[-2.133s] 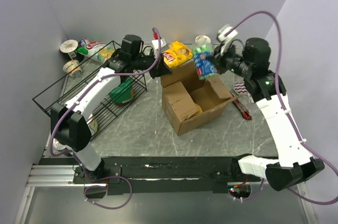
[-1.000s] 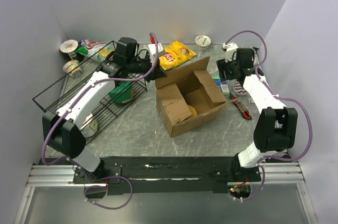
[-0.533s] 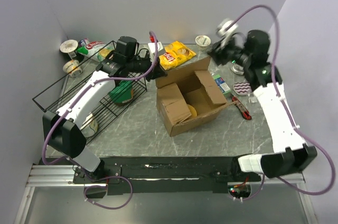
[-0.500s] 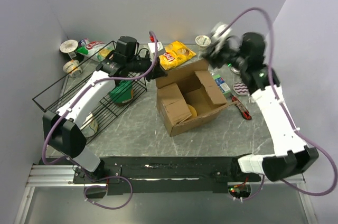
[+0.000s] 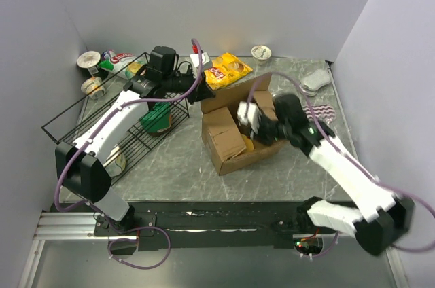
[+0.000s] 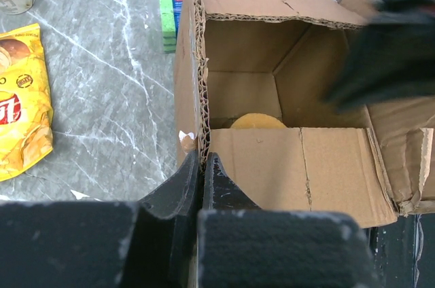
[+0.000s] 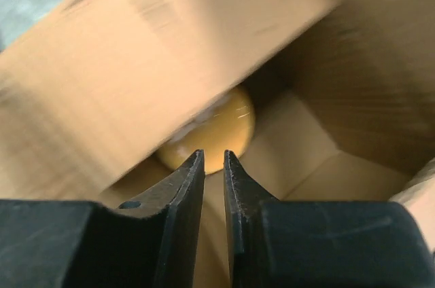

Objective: Unpack the express box

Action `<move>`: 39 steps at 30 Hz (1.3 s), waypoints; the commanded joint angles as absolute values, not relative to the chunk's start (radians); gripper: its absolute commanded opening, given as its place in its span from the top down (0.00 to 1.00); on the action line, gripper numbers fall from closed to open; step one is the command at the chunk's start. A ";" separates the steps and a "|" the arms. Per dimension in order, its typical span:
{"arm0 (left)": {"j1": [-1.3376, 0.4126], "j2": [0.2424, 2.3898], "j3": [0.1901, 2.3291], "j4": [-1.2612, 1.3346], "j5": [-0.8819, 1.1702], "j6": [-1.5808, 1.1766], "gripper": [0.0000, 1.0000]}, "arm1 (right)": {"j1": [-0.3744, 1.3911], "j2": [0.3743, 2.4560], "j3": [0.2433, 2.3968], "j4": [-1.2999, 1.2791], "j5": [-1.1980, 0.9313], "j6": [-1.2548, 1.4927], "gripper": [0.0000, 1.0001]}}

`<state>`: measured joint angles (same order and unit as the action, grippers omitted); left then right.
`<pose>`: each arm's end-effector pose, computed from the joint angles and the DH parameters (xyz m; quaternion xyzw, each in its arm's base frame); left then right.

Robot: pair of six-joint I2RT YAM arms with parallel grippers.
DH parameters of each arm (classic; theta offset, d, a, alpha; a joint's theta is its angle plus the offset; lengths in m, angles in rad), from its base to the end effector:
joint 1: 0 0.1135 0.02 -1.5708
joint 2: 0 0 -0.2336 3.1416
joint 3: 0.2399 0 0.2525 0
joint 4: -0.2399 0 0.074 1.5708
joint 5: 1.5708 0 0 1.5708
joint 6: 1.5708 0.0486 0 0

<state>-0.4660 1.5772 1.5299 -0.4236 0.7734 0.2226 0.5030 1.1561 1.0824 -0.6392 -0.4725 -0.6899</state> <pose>0.3120 -0.1949 0.3461 0.4521 0.6767 -0.3779 0.4414 0.2203 0.1465 0.2924 -0.5772 0.6768 0.1742 0.4225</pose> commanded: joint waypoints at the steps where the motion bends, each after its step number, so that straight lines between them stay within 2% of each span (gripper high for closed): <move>1: -0.465 1.539 1.555 -0.362 0.808 0.196 0.99 | 0.589 0.905 0.893 -0.693 -0.488 -0.827 0.75; 3: -0.465 1.534 1.563 -0.359 0.819 0.192 0.99 | 0.617 0.806 0.765 -0.658 -0.456 -0.818 0.74; 7: -0.466 1.522 1.577 -0.361 0.925 0.170 0.99 | 0.617 0.799 0.744 -0.582 -0.379 -0.781 0.71; 16: -0.471 1.411 1.448 -0.144 0.953 0.012 0.99 | 0.615 1.071 0.930 -0.325 -0.253 -0.606 0.69; 22: -0.485 1.394 1.414 -0.186 0.871 0.058 0.99 | 0.618 1.097 1.055 -0.396 -0.509 -0.610 0.70; 26: -0.494 1.407 1.391 -0.172 0.822 0.052 0.99 | 0.627 1.085 1.112 -0.439 -0.607 -0.624 0.71; 33: -0.494 1.463 1.391 -0.058 0.788 -0.109 0.99 | 0.649 1.143 1.230 -0.499 -0.713 -0.667 0.70; 39: -0.494 1.509 1.416 -0.008 0.813 -0.205 0.99 | 0.734 1.207 1.218 -0.446 -0.707 -0.627 0.69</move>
<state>-0.4885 1.4986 1.3785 -0.1329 0.7883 -0.0917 0.6724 1.1728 1.2011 -0.4683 -0.6762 -0.6460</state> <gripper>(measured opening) 0.043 0.306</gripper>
